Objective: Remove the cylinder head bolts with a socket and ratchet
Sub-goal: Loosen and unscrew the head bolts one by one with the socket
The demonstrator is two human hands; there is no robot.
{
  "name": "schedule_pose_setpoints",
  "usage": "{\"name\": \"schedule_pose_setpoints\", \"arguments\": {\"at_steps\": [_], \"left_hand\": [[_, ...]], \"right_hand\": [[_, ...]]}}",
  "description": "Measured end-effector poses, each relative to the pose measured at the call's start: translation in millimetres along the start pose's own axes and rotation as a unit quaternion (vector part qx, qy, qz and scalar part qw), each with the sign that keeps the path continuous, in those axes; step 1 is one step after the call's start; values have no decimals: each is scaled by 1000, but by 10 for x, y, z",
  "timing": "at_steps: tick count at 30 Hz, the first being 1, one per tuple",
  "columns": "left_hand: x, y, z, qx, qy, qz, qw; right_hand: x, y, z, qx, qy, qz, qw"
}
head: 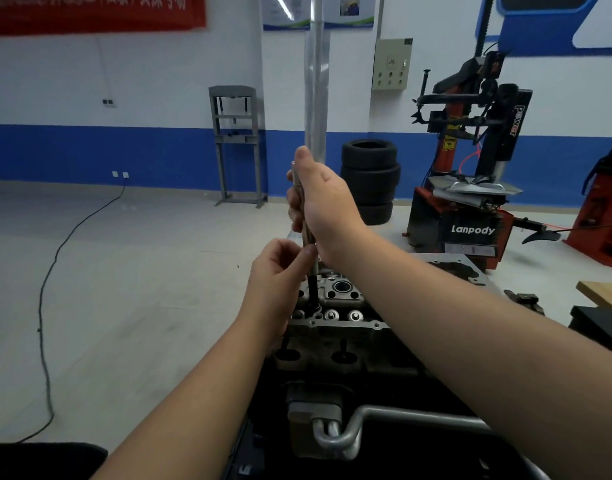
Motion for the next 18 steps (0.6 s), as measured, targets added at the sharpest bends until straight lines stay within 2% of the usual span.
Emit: {"name": "schedule_pose_setpoints", "arguments": {"at_steps": [4, 8, 10, 14, 18], "left_hand": [[27, -42, -6, -13, -12, 28, 999], [153, -72, 14, -35, -74, 20, 996], [151, -62, 19, -31, -75, 15, 997], [65, -46, -3, -11, -30, 8, 999], [96, -57, -17, -30, -31, 23, 999]], "right_hand": [[22, 71, 13, -15, -93, -64, 993], [-145, 184, 19, -66, -68, 102, 990], [-190, 258, 22, -70, -78, 101, 989], [-161, 392, -5, -1, -168, 13, 986], [-84, 499, -59, 62, -252, -21, 966]]}}
Point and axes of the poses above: each hand's wrist, its own z-axis away from the middle knuckle, its own x-axis out of the palm, y = z × x, the point moved 10 cm from there along -z, towards the middle knuckle, and after that the axes turned 6 degrees about x, right-handed, at the moved point
